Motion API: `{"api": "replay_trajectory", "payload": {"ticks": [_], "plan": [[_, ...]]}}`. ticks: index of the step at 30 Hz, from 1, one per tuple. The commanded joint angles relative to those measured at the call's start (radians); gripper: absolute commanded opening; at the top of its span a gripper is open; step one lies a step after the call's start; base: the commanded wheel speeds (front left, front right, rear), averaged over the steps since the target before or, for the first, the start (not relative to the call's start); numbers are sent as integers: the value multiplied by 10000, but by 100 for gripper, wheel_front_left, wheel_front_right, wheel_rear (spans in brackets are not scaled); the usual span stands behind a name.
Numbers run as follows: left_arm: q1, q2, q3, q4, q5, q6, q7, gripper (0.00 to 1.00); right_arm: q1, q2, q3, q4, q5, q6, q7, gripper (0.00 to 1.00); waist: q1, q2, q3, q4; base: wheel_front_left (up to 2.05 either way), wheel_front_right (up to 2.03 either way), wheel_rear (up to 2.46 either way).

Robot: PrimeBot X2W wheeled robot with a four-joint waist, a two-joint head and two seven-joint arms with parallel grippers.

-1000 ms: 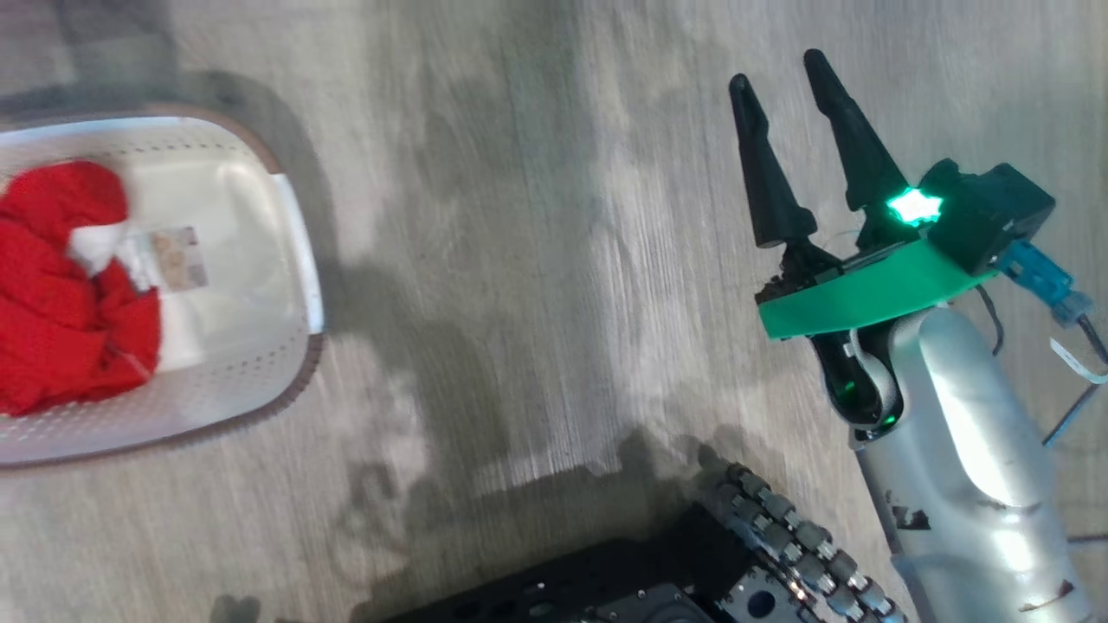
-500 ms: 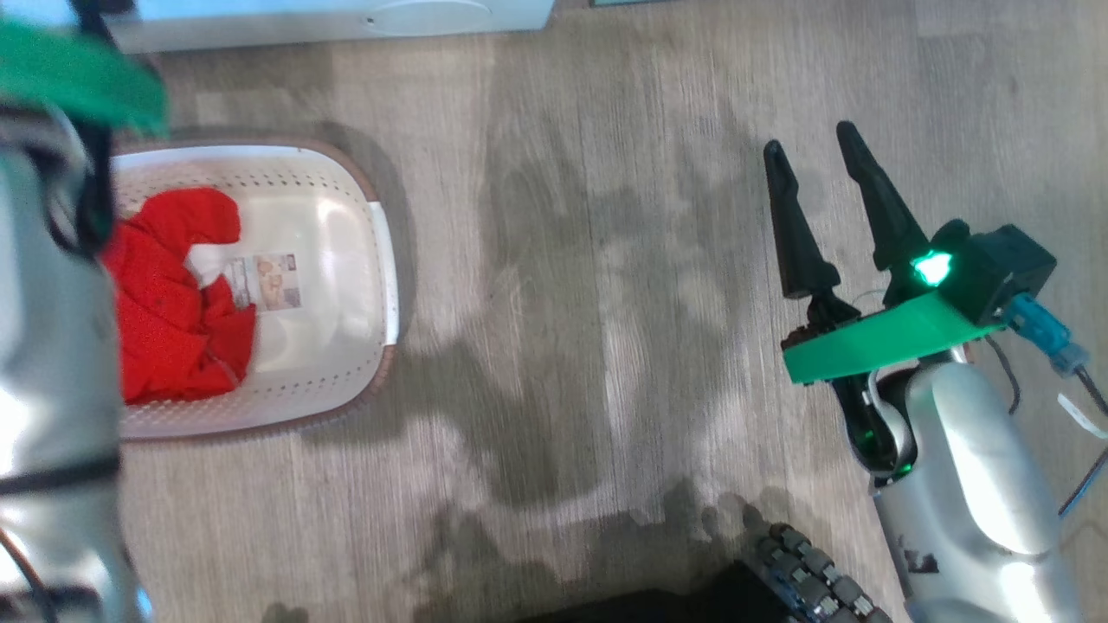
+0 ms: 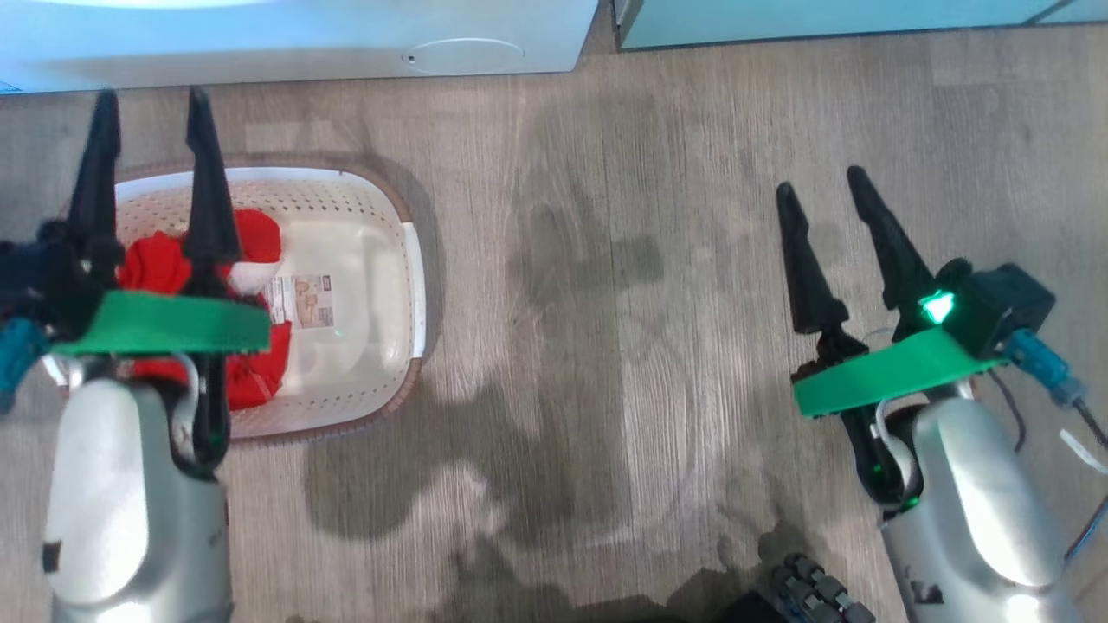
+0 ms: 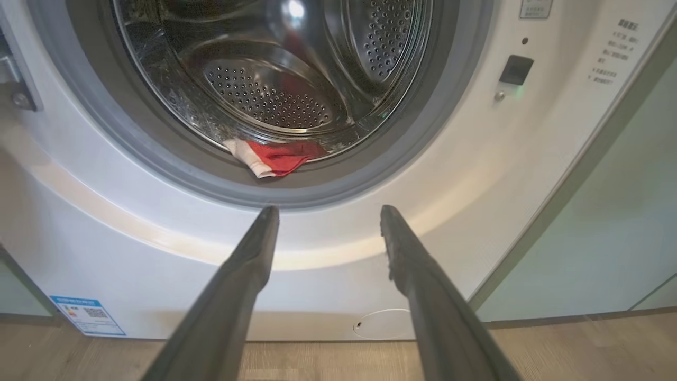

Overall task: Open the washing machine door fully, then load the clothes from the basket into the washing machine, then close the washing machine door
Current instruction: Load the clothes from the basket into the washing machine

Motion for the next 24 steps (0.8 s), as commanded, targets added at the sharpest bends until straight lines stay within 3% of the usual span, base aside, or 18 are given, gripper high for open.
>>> {"api": "replay_trajectory", "payload": {"ticks": [1,24], "plan": [[152,81,334,-412,81,-10,-40,100,242,40,214,-262,-76,0,-65,100,1,-1,-67,29,0,0,0],[498,-55,372,-196,-315,-16,-40,100,308,40,197,-215,-66,0,-65,100,1,-1,-296,-19,0,0,0]]}}
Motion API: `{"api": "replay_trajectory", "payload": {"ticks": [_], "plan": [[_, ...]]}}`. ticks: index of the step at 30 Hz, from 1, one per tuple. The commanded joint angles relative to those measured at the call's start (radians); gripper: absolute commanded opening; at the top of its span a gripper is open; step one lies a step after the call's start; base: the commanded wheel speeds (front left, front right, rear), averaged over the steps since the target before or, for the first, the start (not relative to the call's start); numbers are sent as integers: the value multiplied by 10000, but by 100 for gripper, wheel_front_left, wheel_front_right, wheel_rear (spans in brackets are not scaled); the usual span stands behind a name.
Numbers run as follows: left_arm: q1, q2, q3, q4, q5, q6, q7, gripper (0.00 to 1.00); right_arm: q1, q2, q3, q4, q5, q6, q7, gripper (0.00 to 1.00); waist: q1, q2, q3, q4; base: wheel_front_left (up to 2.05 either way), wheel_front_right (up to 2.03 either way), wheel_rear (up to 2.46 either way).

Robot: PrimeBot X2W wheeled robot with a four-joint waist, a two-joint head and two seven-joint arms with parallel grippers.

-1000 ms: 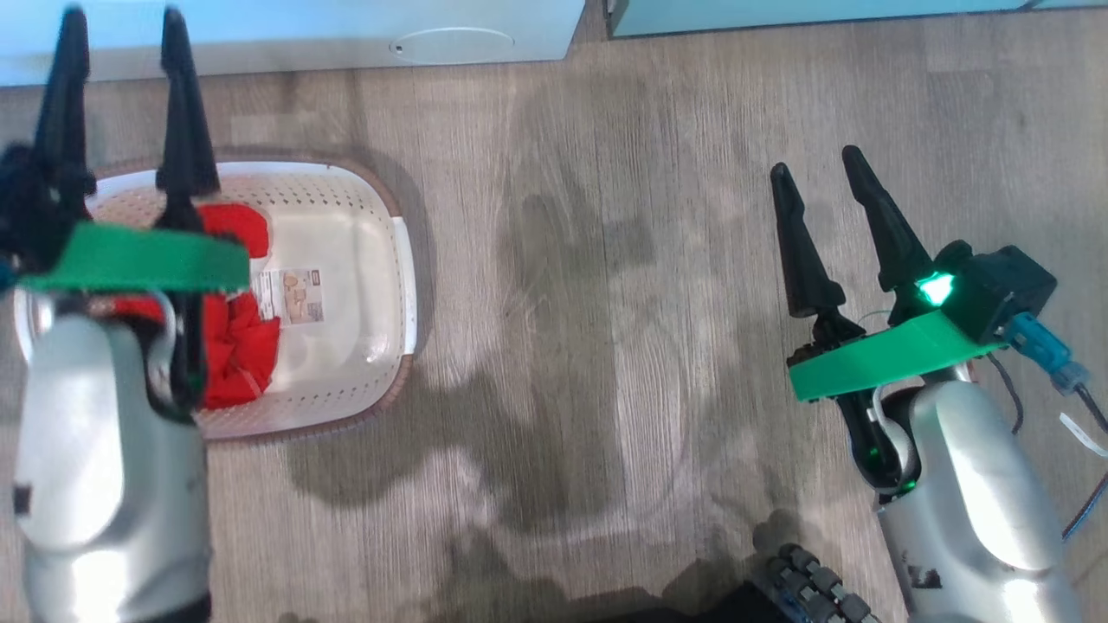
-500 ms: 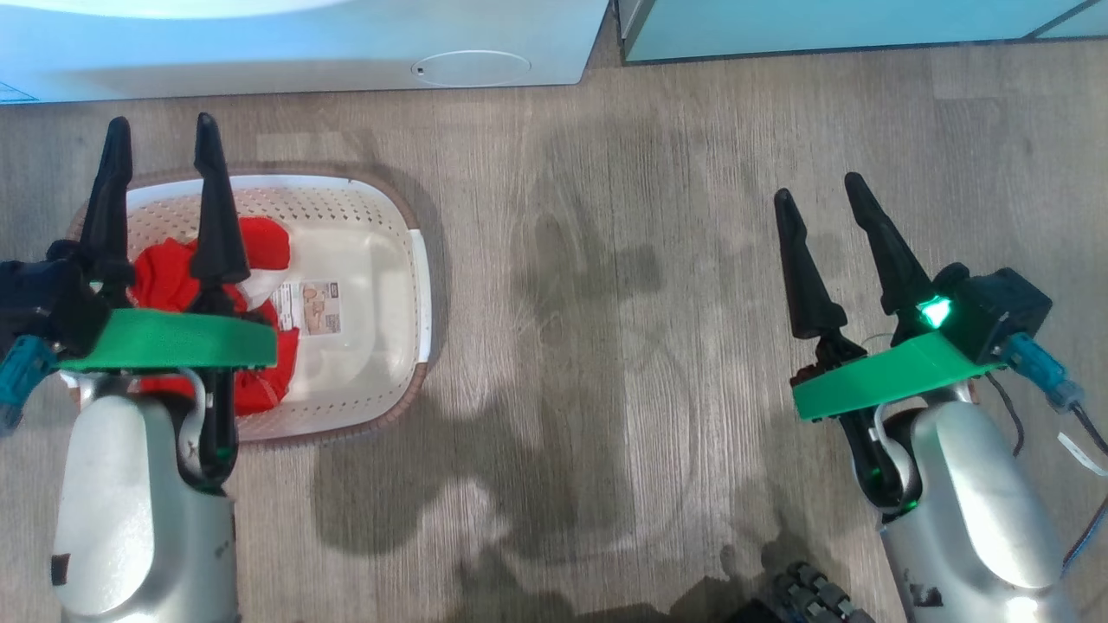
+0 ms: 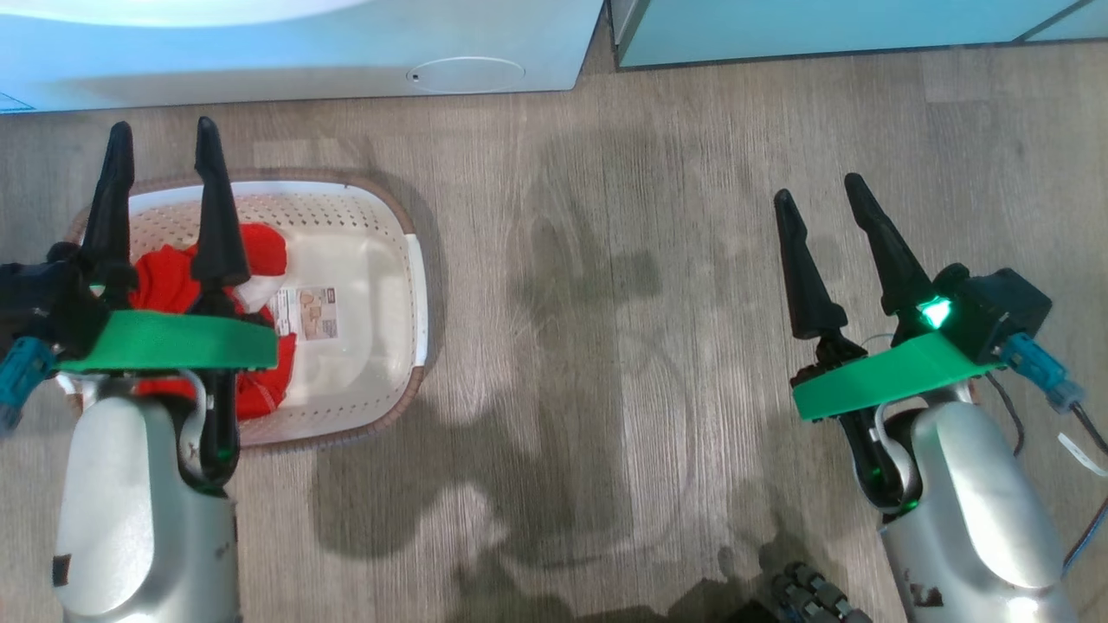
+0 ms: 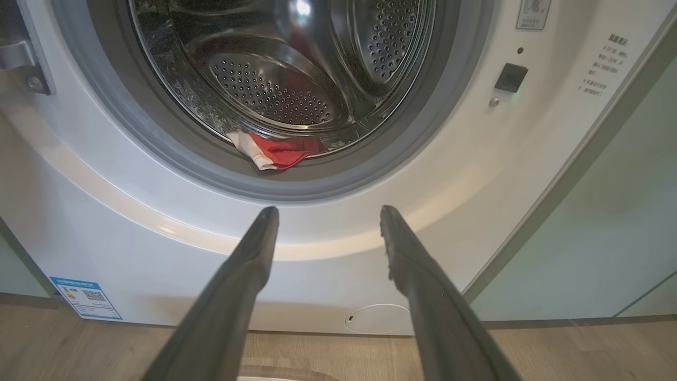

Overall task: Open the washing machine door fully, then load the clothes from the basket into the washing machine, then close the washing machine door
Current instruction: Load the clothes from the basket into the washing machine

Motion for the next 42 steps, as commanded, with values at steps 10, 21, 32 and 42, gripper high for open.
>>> {"api": "replay_trajectory", "payload": {"ticks": [10,21,32,42], "plan": [[-674,455,34,1518,961,-17,-19,100,-17,40,291,-411,71,0,-65,100,1,0,755,-109,0,0,0],[-5080,2101,-56,2142,472,-383,2393,100,-556,40,490,-436,286,0,-65,100,1,0,1708,-287,0,0,0],[-8731,3343,-205,4082,154,-427,5755,100,-978,40,905,-438,708,0,-65,100,1,0,2334,-886,0,0,0],[-10245,3936,-798,5967,1017,113,6073,100,-1138,40,1127,-426,943,0,-65,100,1,0,2606,-1164,0,0,0]]}}
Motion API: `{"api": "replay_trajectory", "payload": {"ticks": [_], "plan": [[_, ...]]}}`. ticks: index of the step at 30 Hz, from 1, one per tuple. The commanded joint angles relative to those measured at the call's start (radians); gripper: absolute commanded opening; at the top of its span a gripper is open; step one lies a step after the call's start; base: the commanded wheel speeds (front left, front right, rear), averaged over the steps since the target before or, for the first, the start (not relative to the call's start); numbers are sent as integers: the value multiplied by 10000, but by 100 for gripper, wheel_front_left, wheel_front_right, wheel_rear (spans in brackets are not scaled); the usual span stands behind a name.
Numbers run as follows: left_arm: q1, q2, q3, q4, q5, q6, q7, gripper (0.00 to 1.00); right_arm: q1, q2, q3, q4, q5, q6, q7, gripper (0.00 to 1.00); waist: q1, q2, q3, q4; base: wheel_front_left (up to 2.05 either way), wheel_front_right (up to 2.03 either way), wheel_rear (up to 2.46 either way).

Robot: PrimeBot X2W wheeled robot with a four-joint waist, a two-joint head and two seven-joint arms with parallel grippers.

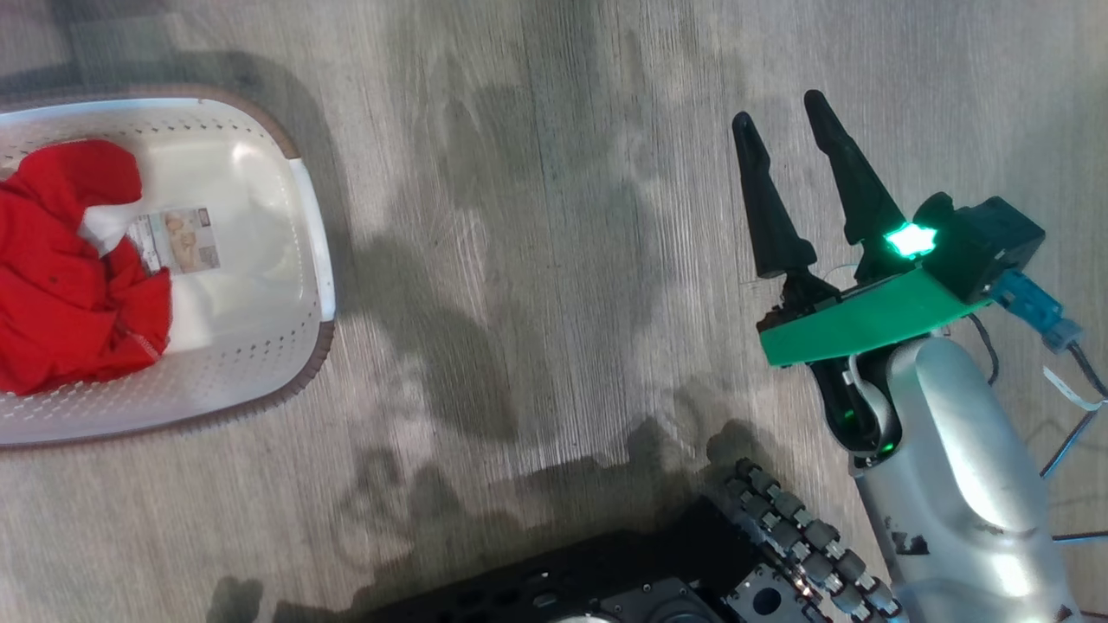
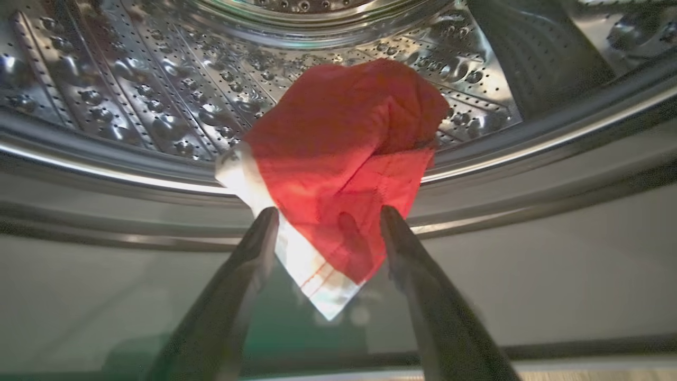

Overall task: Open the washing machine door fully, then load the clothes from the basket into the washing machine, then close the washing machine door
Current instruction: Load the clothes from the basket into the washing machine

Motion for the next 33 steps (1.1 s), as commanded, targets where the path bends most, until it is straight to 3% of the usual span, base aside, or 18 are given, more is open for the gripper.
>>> {"api": "replay_trajectory", "payload": {"ticks": [1,19,20,24,33], "plan": [[-344,581,33,-264,108,70,-20,100,138,40,202,-260,58,0,-65,100,0,0,28,-19,0,0,0],[-1628,780,-675,1986,544,370,614,100,52,40,661,-234,320,0,-65,100,0,0,329,-287,0,0,0],[-1676,720,-690,2159,454,282,747,0,66,40,660,-224,332,0,-65,100,0,0,311,-292,0,0,0],[-1781,694,-753,2217,386,230,565,0,70,40,681,-230,329,0,-65,100,0,0,289,-286,0,0,0],[-2143,696,-769,2043,231,295,-1114,0,130,40,786,-215,315,0,-65,100,0,0,275,-329,0,0,0]]}}
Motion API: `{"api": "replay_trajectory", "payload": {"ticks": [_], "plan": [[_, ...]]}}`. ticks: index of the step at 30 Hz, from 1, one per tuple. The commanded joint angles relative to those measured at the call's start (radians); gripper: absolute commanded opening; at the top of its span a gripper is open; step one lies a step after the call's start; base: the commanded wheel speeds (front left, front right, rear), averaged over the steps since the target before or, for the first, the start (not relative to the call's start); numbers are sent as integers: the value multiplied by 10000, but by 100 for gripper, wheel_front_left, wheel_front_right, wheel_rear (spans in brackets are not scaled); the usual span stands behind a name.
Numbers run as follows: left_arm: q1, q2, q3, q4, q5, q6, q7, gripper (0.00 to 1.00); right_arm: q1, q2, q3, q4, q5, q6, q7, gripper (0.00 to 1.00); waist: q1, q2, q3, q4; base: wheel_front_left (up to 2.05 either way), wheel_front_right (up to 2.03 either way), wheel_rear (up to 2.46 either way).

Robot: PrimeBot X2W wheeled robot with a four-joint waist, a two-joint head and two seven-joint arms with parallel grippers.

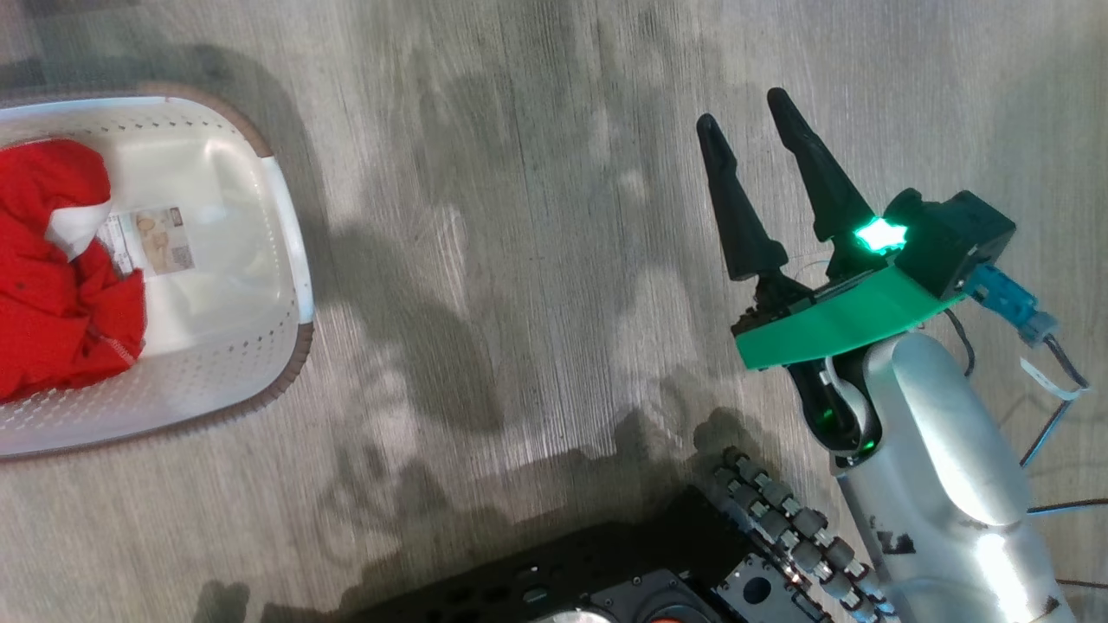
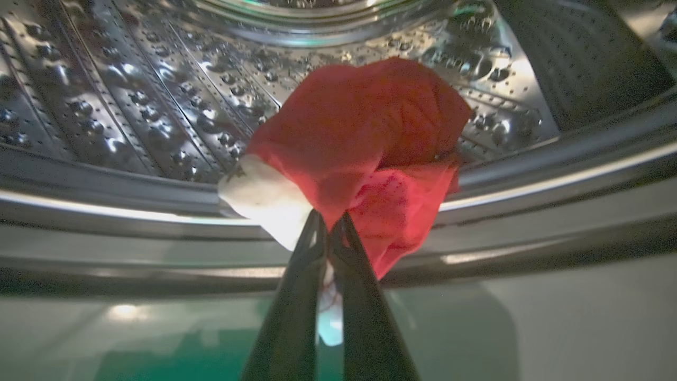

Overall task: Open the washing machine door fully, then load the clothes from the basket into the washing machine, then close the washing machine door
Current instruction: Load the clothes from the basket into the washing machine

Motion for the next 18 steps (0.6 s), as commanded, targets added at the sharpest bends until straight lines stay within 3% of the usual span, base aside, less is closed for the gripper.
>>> {"api": "replay_trajectory", "payload": {"ticks": [1,8,18], "plan": [[-502,443,39,-406,-157,6,-393,0,342,40,203,-249,51,0,-65,100,0,0,35,-44,0,0,0],[-1140,592,58,-570,-303,-169,-1801,0,280,40,315,-313,196,0,-65,100,0,0,374,-296,0,0,0],[-2491,1049,-290,-353,-202,-501,-3023,0,115,40,531,-345,603,0,-65,100,0,0,1095,-971,0,0,0]]}}
